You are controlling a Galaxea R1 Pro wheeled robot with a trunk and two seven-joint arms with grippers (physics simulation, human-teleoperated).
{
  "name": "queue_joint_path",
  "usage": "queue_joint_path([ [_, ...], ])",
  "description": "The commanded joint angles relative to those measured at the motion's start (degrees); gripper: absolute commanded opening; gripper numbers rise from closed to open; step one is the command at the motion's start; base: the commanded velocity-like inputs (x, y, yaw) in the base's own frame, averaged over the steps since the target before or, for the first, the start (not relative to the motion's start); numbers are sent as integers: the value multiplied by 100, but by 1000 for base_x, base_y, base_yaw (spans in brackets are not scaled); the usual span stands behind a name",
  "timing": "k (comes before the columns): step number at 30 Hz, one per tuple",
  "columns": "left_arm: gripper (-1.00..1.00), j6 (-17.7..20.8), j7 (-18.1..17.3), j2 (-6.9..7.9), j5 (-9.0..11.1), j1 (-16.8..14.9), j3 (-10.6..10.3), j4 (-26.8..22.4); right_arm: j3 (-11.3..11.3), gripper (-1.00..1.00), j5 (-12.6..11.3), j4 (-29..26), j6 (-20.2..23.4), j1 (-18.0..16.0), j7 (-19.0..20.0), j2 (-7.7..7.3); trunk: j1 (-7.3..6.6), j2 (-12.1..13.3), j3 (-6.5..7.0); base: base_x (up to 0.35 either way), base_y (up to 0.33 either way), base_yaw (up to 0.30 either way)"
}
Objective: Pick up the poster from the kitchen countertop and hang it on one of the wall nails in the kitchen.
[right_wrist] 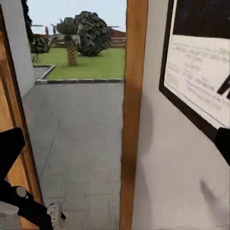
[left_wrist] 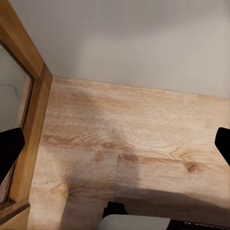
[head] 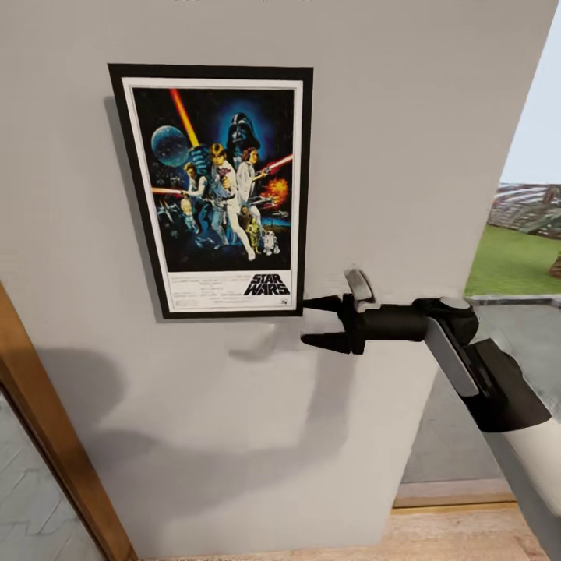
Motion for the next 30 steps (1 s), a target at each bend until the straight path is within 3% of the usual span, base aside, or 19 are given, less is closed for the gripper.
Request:
queue_joint_path([
  [1,100,-7,-37,-3,-1,2,18,-2,5,100,-20,-15,-235,335,63,-8,2,-2,0,-31,0,0],
  [3,100,-7,-41,-3,-1,2,18,-2,1,100,67,-29,-719,832,126,-14,2,-2,0,-20,0,0],
  [8,100,-7,-43,-3,-1,2,21,-2,2,100,393,-23,-1403,1704,169,-16,2,-2,0,-9,0,0],
  [11,100,-7,-51,-3,-1,2,22,-9,4,100,1102,185,-2359,2917,176,-13,2,-2,0,-2,0,0],
  [12,100,-7,-52,0,1,2,23,-10,5,100,1237,379,-2664,3203,176,-13,2,-2,0,0,0,0],
  [16,100,-7,-56,1,5,2,21,-11,5,100,1376,1065,-3154,3594,161,-13,2,-2,0,0,0,0],
  [20,100,-2,-61,5,7,2,23,-11,13,100,1448,3223,-4105,3827,152,9,2,-2,0,0,0,0],
  [25,100,1,-62,6,9,2,25,-11,19,100,1469,5000,-4764,3876,135,50,2,-2,0,0,0,0],
  [30,100,1,-63,6,8,2,23,-11,0,100,1454,6463,-5103,3886,77,48,2,-2,0,0,0,0],
])
